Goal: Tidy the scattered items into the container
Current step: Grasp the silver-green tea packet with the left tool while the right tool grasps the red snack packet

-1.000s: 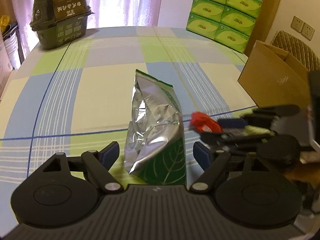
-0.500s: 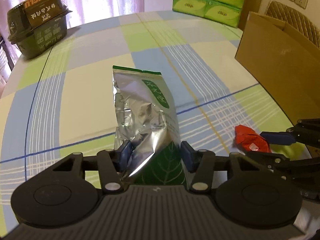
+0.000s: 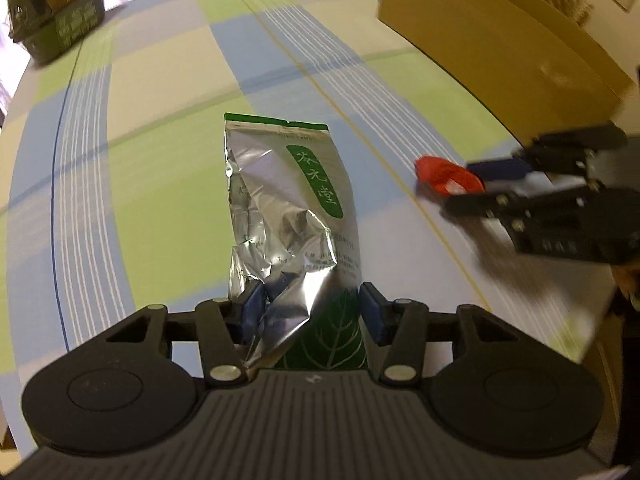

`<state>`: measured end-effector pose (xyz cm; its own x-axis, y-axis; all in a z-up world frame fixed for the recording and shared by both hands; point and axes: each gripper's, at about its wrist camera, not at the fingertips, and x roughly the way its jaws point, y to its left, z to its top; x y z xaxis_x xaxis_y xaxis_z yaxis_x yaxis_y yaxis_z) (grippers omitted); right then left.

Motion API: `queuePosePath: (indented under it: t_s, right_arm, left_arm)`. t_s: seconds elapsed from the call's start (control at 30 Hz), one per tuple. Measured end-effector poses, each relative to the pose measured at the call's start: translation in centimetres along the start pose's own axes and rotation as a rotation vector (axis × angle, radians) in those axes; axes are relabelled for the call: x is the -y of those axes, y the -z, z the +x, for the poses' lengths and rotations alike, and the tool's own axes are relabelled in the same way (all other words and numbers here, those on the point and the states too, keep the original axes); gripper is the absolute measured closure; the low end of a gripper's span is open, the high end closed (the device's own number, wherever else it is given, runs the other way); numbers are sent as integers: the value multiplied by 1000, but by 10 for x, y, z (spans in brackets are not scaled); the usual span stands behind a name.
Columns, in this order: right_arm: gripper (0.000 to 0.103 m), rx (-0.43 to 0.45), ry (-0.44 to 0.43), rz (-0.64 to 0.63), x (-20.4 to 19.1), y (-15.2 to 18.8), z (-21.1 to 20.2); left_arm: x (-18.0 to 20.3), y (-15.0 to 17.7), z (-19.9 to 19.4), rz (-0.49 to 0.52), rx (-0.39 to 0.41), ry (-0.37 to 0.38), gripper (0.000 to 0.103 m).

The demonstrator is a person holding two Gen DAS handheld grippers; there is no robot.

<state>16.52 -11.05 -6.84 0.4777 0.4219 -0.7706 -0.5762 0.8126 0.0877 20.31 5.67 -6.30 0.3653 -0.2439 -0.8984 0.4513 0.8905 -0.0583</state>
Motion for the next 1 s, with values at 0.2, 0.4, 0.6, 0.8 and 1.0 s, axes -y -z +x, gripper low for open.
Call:
queuePosePath:
  t_s: [0.2,0.4,0.6,0.8,1.0]
  right_arm:
    - [64,16,9,-22,-5,12,-9]
    - [27,48,-12,-40,-3,10,-8]
    - [27,10,-59,-96,-3,7,9]
    - [50,29,-60,-127,0,9,11]
    - [70,38,-57,-114,3,9,9]
  left_arm:
    - [9,12,-16,1,-6,-8,36]
    - [-2,6,-28,-32,30,-10,27]
    - [-20,1,-18,-86,11,-2,25]
    - [-26,-3,-3,-94,-10,33,21]
    - [-23,-10,10,-74,-39,55,21]
